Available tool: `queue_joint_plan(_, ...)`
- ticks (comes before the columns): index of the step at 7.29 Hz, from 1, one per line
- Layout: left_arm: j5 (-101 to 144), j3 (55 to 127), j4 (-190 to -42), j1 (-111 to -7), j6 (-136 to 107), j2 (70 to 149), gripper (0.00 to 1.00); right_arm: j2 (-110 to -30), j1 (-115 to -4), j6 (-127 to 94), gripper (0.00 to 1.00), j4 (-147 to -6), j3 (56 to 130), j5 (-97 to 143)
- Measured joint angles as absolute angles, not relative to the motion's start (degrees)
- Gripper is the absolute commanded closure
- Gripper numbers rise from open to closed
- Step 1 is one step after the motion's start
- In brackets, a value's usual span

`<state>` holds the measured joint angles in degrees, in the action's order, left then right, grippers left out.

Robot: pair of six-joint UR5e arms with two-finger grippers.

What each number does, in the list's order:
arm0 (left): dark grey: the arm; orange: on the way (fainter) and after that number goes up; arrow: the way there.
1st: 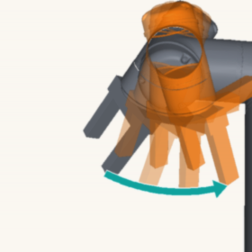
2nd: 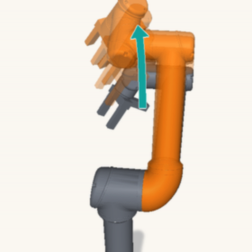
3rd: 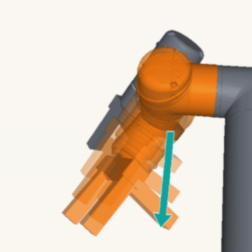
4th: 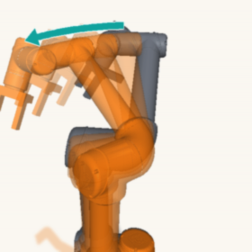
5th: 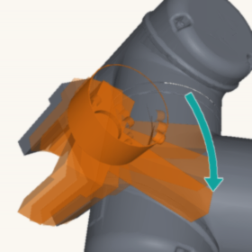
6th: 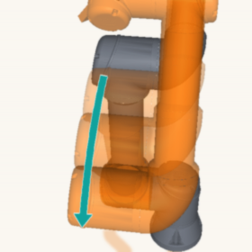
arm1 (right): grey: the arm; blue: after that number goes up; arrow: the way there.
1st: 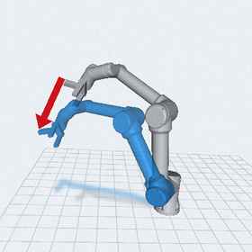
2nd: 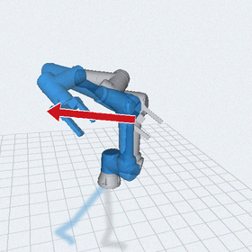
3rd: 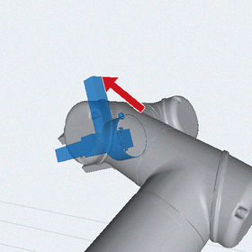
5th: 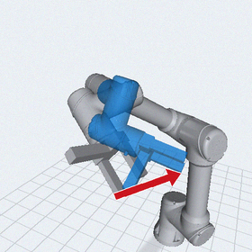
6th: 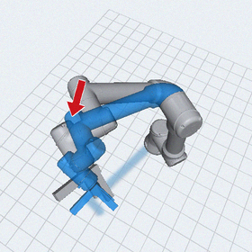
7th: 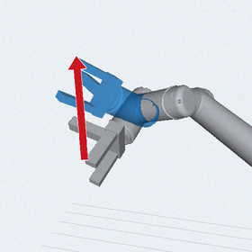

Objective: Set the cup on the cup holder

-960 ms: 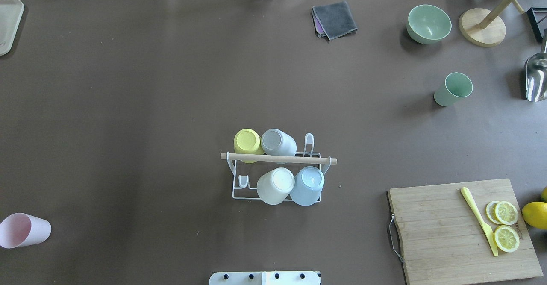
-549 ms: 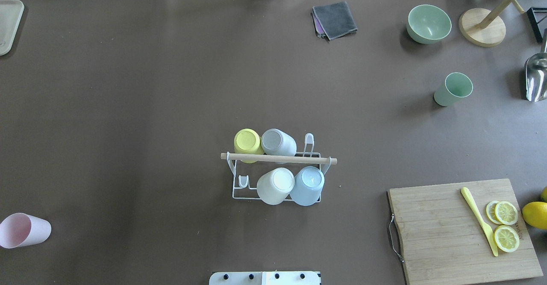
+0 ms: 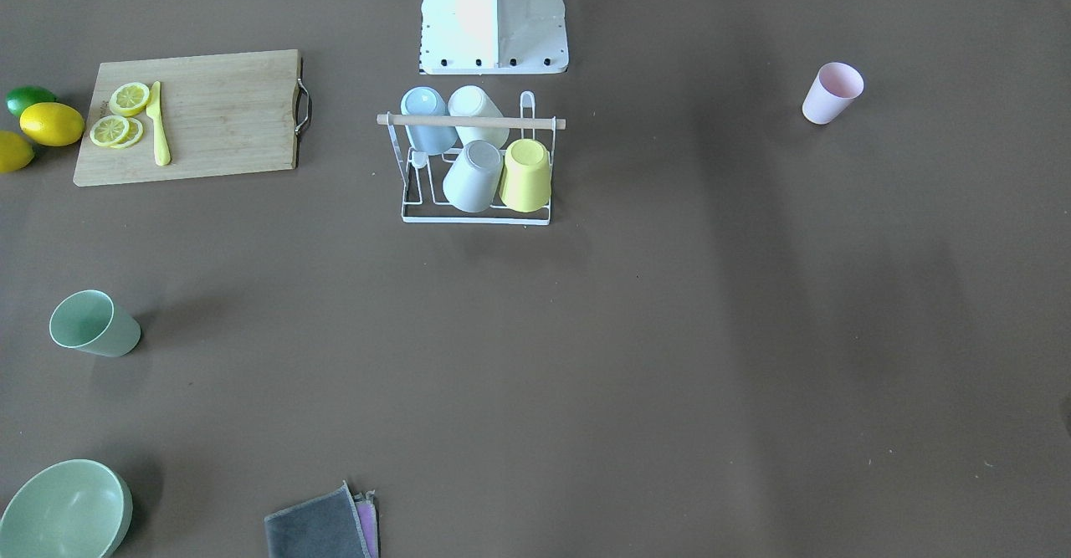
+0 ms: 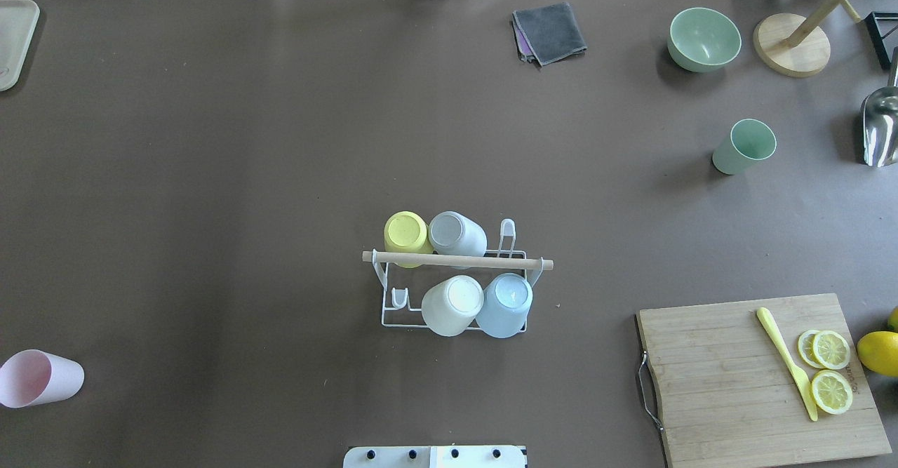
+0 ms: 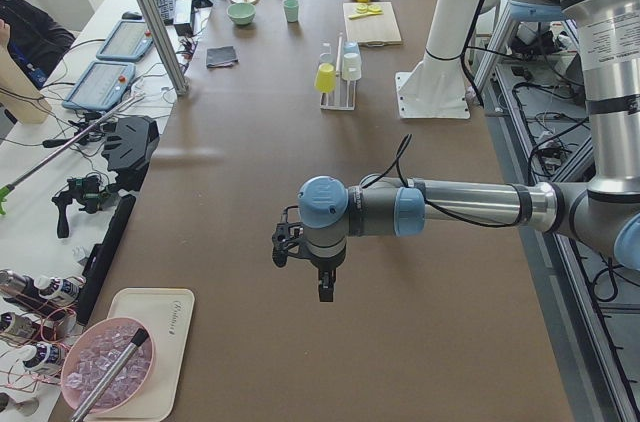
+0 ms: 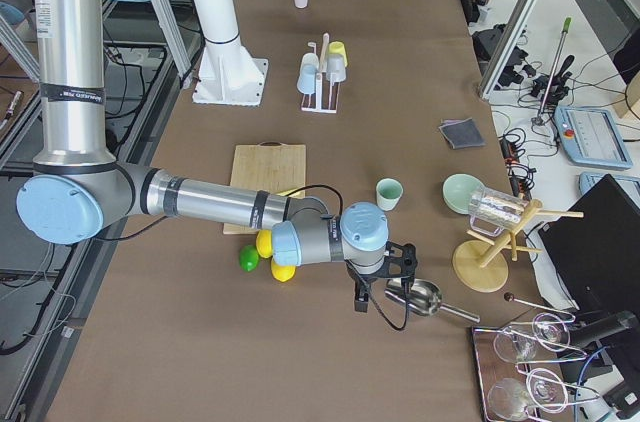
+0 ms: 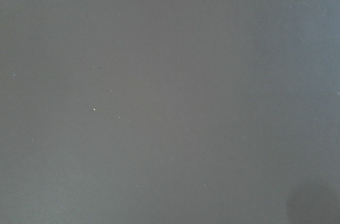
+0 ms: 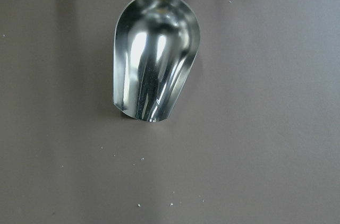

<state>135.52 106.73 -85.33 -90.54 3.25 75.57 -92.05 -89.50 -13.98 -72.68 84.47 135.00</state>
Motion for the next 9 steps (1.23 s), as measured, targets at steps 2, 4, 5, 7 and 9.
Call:
queue_joint_plan(2,135.41,106.98,-85.45,-90.73,3.25,75.75,0.02,-92.09,-89.49,-13.97,0.00,-72.68,84.32,135.00)
queue_joint_plan(4,135.56,106.71,-85.63,-90.78,3.16,75.84,0.02,-92.11,-89.53,-13.98,0.00,-72.69,84.23,135.00)
queue_joint_plan(5,135.58,106.45,-85.72,-90.79,3.17,75.96,0.02,-92.11,-89.51,-13.97,0.00,-72.69,84.21,135.00)
queue_joint_plan(7,135.54,106.24,-85.84,-90.75,3.24,76.11,0.02,-92.11,-89.48,-13.97,0.00,-72.68,84.17,135.00)
queue_joint_plan(9,135.51,106.33,-86.24,-90.71,3.27,76.14,0.02,-92.16,-89.47,-13.97,0.00,-72.69,84.13,135.00)
